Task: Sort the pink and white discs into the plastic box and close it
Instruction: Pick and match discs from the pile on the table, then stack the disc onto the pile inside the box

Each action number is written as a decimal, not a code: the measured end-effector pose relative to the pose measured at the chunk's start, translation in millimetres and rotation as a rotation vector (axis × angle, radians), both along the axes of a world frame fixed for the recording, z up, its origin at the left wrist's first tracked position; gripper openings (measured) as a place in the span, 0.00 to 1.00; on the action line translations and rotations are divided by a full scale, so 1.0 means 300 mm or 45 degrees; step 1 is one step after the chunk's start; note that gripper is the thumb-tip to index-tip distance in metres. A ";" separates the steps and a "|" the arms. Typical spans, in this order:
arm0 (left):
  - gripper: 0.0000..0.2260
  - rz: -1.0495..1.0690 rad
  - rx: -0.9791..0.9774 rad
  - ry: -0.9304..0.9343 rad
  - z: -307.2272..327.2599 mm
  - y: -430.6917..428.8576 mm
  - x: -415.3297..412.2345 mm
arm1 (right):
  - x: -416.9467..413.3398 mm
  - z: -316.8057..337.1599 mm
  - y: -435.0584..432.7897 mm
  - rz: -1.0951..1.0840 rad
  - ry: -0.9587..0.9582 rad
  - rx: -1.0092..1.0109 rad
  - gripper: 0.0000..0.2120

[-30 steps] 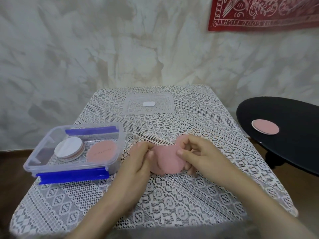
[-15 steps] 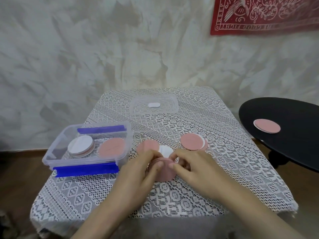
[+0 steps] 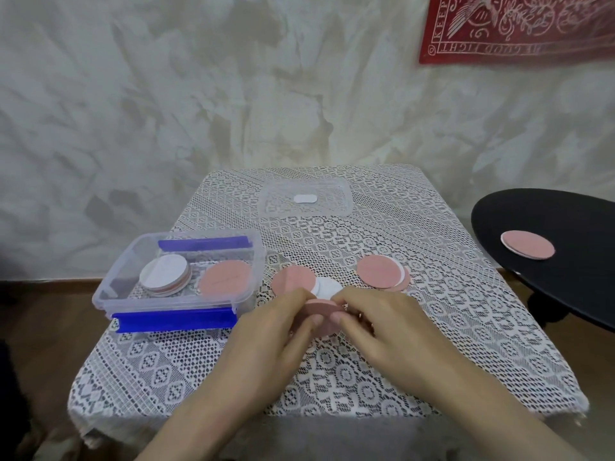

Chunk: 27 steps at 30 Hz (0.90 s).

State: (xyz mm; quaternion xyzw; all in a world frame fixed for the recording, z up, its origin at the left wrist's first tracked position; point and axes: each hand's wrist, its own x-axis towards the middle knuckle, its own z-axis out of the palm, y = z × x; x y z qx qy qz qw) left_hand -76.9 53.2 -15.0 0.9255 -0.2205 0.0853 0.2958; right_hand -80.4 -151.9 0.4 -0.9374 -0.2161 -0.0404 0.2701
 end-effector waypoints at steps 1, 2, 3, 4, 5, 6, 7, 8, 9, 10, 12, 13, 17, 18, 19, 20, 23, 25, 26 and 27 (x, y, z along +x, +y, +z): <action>0.04 0.000 0.020 0.023 -0.004 0.001 0.003 | 0.000 -0.007 0.003 0.010 0.016 -0.039 0.08; 0.05 -0.003 0.038 0.051 -0.009 0.000 0.005 | 0.000 -0.015 0.007 0.022 0.040 -0.080 0.07; 0.05 -0.004 0.045 0.073 -0.014 0.000 0.006 | 0.001 -0.023 0.010 0.030 0.062 -0.106 0.07; 0.05 -0.003 0.041 0.081 -0.018 -0.001 0.006 | 0.003 -0.029 0.012 0.031 0.075 -0.109 0.07; 0.05 -0.003 0.028 0.076 -0.017 -0.001 0.005 | 0.004 -0.030 0.012 0.027 0.080 -0.090 0.07; 0.05 -0.002 0.012 0.062 -0.012 0.000 0.004 | 0.006 -0.027 0.012 0.022 0.081 -0.053 0.07; 0.05 -0.001 -0.008 0.046 -0.005 0.003 0.002 | 0.005 -0.022 0.013 0.021 0.078 -0.006 0.07; 0.05 -0.002 -0.026 0.034 0.004 0.008 -0.001 | 0.002 -0.015 0.015 0.025 0.073 0.044 0.06; 0.05 -0.003 -0.042 0.025 0.015 0.013 -0.003 | 0.000 -0.009 0.020 0.030 0.068 0.099 0.05; 0.05 0.000 -0.061 0.018 0.027 0.020 -0.006 | -0.001 -0.001 0.028 0.032 0.066 0.163 0.04; 0.04 0.017 -0.127 0.001 0.052 0.041 -0.006 | 0.005 0.018 0.051 0.029 0.058 0.296 0.05; 0.03 0.033 -0.168 -0.008 0.065 0.054 -0.004 | 0.012 0.028 0.065 0.028 0.038 0.341 0.06; 0.03 0.113 -0.242 -0.002 0.094 0.132 0.017 | 0.063 0.070 0.147 0.053 0.000 0.346 0.04; 0.02 0.139 -0.260 0.011 0.096 0.158 0.026 | 0.077 0.077 0.174 0.064 0.001 0.329 0.04; 0.03 0.167 -0.278 0.025 0.097 0.185 0.033 | 0.092 0.084 0.204 0.076 -0.002 0.311 0.03; 0.04 0.194 -0.292 0.039 0.099 0.213 0.040 | 0.106 0.090 0.234 0.087 -0.007 0.296 0.03; 0.05 0.257 -0.321 0.080 0.110 0.296 0.049 | 0.145 0.103 0.332 0.112 0.001 0.266 0.03; 0.05 0.293 -0.341 0.109 0.118 0.351 0.052 | 0.172 0.104 0.393 0.132 0.013 0.257 0.05; 0.04 0.314 -0.342 0.116 0.121 0.378 0.055 | 0.185 0.104 0.421 0.143 0.027 0.256 0.05; 0.04 0.344 -0.336 0.112 0.124 0.406 0.059 | 0.199 0.106 0.449 0.152 0.043 0.258 0.05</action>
